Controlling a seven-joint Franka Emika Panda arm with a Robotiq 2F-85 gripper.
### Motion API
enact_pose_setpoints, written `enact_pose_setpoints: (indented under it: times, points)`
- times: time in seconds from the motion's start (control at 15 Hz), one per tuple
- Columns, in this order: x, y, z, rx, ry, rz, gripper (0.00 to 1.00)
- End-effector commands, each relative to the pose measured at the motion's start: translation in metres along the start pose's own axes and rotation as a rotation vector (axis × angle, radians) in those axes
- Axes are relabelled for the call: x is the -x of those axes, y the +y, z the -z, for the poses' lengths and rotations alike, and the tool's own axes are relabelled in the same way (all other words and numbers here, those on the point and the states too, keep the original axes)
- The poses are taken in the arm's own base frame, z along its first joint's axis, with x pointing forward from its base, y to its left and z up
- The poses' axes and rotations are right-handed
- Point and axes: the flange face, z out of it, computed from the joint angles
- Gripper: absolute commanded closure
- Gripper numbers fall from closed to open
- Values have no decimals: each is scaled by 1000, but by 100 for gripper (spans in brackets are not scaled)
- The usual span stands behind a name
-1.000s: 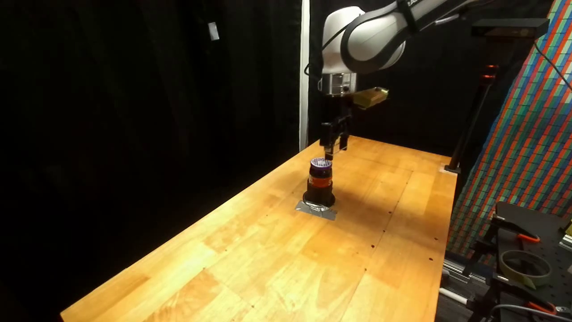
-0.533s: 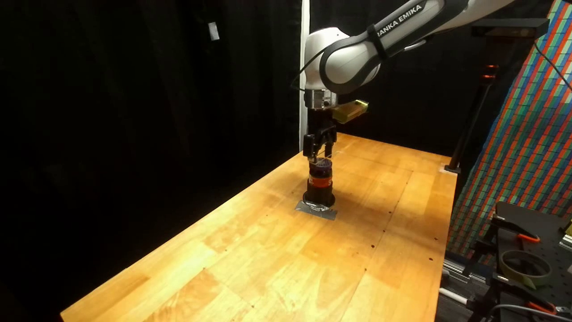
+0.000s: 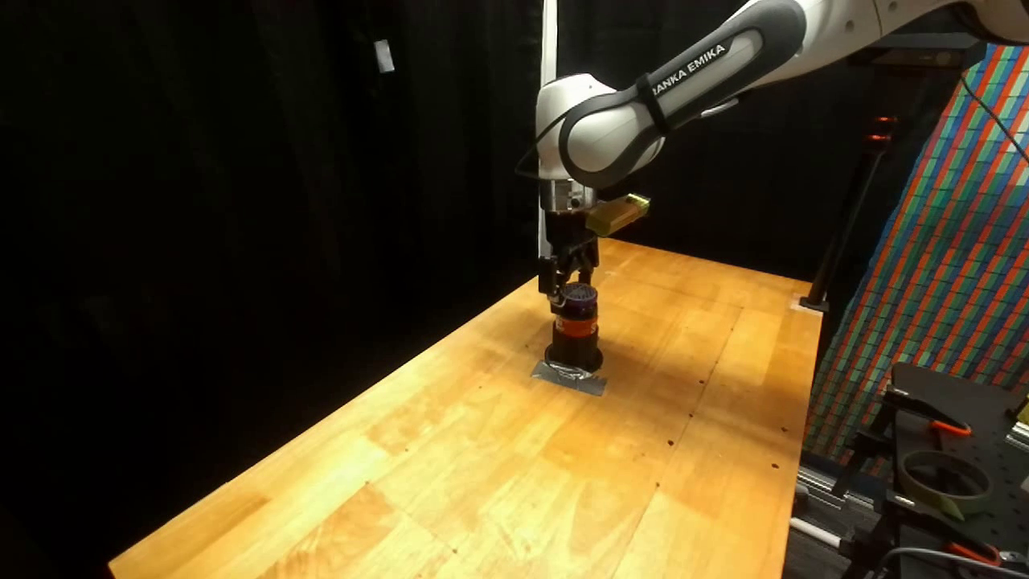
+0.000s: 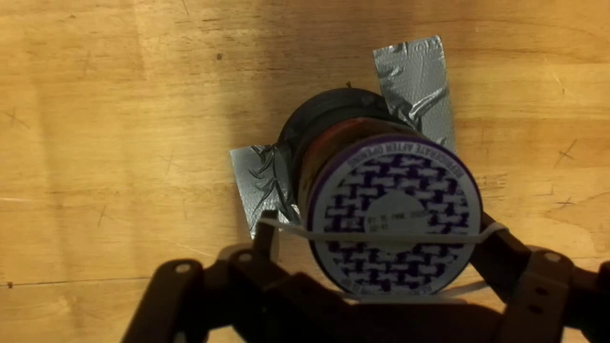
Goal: Put the rubber band on the jar.
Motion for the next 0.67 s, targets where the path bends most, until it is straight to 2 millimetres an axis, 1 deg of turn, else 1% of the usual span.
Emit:
enact_pose_setpoints:
  times: [0.0, 0.13, 0.4, 0.6]
  points:
    - [0, -1, -6, -1, -77, 19, 0]
    - [1, -3, -7, 11, -63, 26, 0]
    - [-9, -3, -8, 7, 13, 16, 0]
    - [-12, -3, -12, 4, 34, 11, 0]
